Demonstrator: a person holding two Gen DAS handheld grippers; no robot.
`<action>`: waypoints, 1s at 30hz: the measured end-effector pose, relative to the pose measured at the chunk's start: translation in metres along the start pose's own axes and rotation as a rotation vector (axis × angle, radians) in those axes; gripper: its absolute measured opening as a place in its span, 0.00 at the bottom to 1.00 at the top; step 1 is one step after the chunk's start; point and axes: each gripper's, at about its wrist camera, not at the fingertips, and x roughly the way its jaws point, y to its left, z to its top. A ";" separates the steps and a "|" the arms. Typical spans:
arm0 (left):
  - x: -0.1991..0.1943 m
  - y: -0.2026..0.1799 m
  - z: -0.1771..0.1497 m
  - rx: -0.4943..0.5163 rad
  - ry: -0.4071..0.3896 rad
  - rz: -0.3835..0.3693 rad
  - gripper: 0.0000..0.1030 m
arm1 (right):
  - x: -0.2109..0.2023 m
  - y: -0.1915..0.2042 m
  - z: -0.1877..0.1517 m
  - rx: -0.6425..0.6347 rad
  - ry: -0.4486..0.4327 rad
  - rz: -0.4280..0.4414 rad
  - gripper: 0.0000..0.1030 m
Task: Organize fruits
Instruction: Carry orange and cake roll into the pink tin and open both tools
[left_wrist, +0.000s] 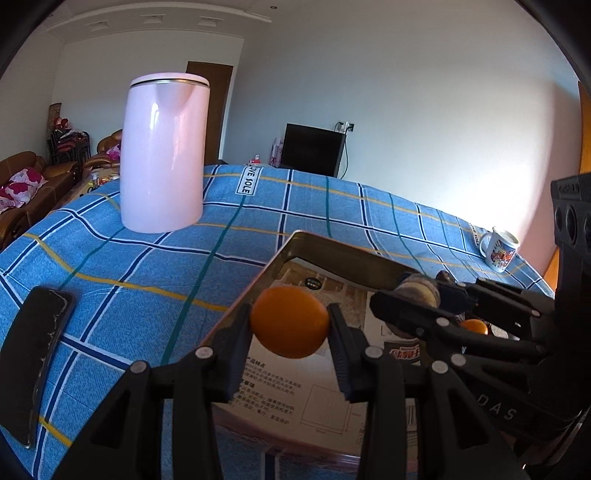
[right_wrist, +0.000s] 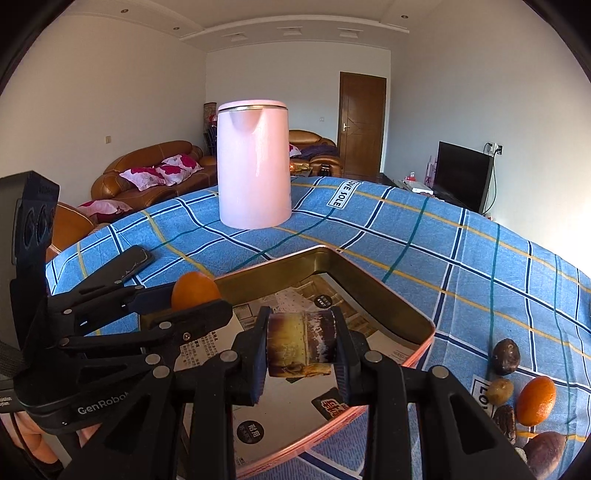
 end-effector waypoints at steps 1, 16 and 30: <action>0.001 0.000 0.000 -0.001 0.002 0.003 0.40 | 0.002 0.001 -0.001 0.000 0.006 0.002 0.31; -0.002 0.001 0.000 -0.012 -0.007 0.020 0.42 | 0.017 -0.006 -0.002 0.034 0.069 0.015 0.40; -0.022 -0.045 -0.007 0.054 -0.048 -0.037 0.78 | -0.064 -0.049 -0.038 0.115 -0.029 -0.068 0.67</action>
